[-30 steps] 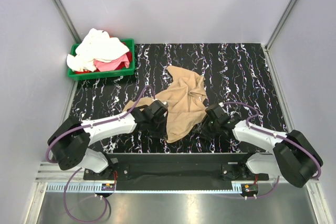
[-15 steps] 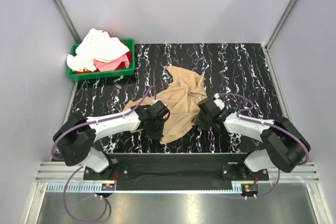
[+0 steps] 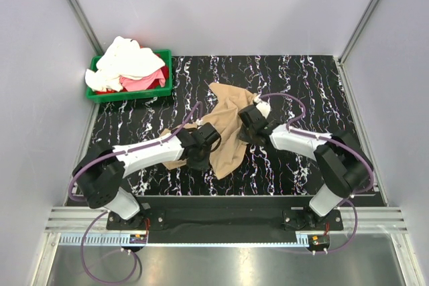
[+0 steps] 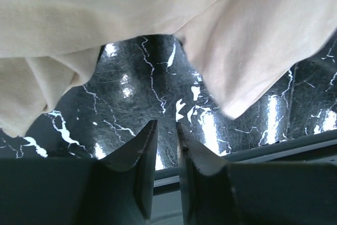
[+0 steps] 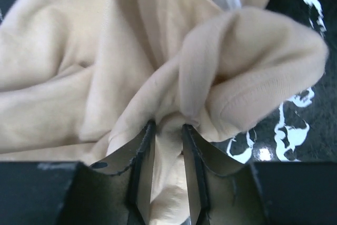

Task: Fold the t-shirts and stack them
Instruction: Flatten the tshirt out

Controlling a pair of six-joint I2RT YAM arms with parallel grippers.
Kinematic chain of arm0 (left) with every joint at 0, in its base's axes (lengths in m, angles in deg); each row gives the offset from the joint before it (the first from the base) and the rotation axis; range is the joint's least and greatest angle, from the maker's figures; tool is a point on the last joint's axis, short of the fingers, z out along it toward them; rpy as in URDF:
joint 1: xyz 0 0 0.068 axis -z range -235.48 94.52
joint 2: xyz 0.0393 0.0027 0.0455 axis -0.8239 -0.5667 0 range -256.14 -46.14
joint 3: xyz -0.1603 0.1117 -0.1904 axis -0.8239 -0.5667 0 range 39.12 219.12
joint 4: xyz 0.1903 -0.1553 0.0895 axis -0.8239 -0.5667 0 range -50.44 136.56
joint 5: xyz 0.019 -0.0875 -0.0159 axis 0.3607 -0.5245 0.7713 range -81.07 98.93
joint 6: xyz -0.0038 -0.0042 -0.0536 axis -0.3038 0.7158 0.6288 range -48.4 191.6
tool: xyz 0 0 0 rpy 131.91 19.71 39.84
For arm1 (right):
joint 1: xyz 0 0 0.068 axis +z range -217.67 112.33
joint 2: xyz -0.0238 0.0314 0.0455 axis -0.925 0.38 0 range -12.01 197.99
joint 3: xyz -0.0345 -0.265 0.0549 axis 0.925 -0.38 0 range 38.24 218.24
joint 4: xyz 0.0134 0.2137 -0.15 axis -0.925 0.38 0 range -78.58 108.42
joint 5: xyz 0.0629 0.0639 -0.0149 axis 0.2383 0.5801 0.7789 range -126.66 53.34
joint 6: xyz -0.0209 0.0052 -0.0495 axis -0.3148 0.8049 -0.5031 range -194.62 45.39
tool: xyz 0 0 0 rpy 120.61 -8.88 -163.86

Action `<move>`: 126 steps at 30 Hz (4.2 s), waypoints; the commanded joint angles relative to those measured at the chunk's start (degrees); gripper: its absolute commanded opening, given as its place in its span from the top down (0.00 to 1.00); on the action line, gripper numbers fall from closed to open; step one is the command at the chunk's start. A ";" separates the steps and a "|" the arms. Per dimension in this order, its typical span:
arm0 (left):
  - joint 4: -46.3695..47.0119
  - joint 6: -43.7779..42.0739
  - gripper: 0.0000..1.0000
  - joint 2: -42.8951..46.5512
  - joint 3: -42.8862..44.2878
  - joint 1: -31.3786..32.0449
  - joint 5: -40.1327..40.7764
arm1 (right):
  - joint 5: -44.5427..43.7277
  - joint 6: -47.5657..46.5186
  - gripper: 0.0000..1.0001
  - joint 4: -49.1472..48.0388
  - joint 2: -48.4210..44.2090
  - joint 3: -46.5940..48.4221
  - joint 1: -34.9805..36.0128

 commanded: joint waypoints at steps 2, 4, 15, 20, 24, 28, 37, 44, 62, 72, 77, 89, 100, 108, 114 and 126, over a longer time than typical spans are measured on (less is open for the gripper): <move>-0.45 -0.44 0.72 1.87 2.63 -0.31 2.48 | 0.69 -4.99 0.64 6.39 0.03 5.62 0.30; 0.17 -0.44 0.71 3.72 2.72 -1.10 1.87 | 2.70 -2.72 0.64 8.69 -1.73 5.10 0.30; 18.70 -3.08 0.63 4.87 2.98 -5.85 -21.15 | 7.20 0.90 0.70 10.63 -7.80 -1.67 0.30; 24.42 -5.19 0.68 -4.86 6.58 -5.67 -32.13 | 7.29 0.28 0.70 10.46 -7.54 -1.67 0.30; 25.04 -5.72 0.70 -10.07 8.87 -5.50 -31.45 | 6.32 -0.59 0.70 10.02 -7.01 -1.76 0.30; 22.50 -7.47 0.68 -13.32 11.58 -5.67 -24.69 | 6.84 -1.83 0.70 9.93 -6.39 -0.89 0.30; 16.34 -8.44 0.69 -19.83 17.04 -7.08 -15.28 | 10.19 6.86 0.66 10.01 -13.60 -7.73 0.39; 16.43 -7.65 0.69 -20.18 16.78 -8.39 -15.27 | 9.49 10.21 0.69 9.05 -11.76 -9.67 0.39; 18.63 -6.25 0.69 -19.83 14.32 -8.57 -16.15 | 7.82 15.22 0.68 7.11 -6.22 -7.83 1.45; 20.47 -5.19 0.69 -19.75 13.27 -9.19 -17.56 | 6.94 16.19 0.67 7.12 -3.85 -6.86 1.89; 21.09 -4.40 0.69 -19.31 12.39 -9.36 -18.18 | 6.32 15.84 0.76 8.96 -1.57 -5.81 2.15; 5.03 -6.68 0.54 -1.13 18.44 -15.86 -16.09 | -3.51 9.35 1.00 22.39 -10.42 -1.42 0.13; -5.90 -12.75 0.49 15.06 9.94 -33.59 -8.60 | -7.56 -1.20 1.00 36.29 -29.15 5.62 -12.96; -2.12 -11.43 0.48 16.73 -4.83 -39.51 -7.54 | -11.08 -5.87 1.00 37.53 -30.83 6.94 -17.97; -1.06 -8.01 0.48 17.43 -7.91 -40.65 -6.40 | -11.78 -6.75 1.00 38.40 -31.18 6.85 -20.61; 7.99 -6.07 0.47 7.70 -4.67 -51.20 -13.69 | -17.84 -7.80 1.00 41.66 -35.84 10.89 -28.96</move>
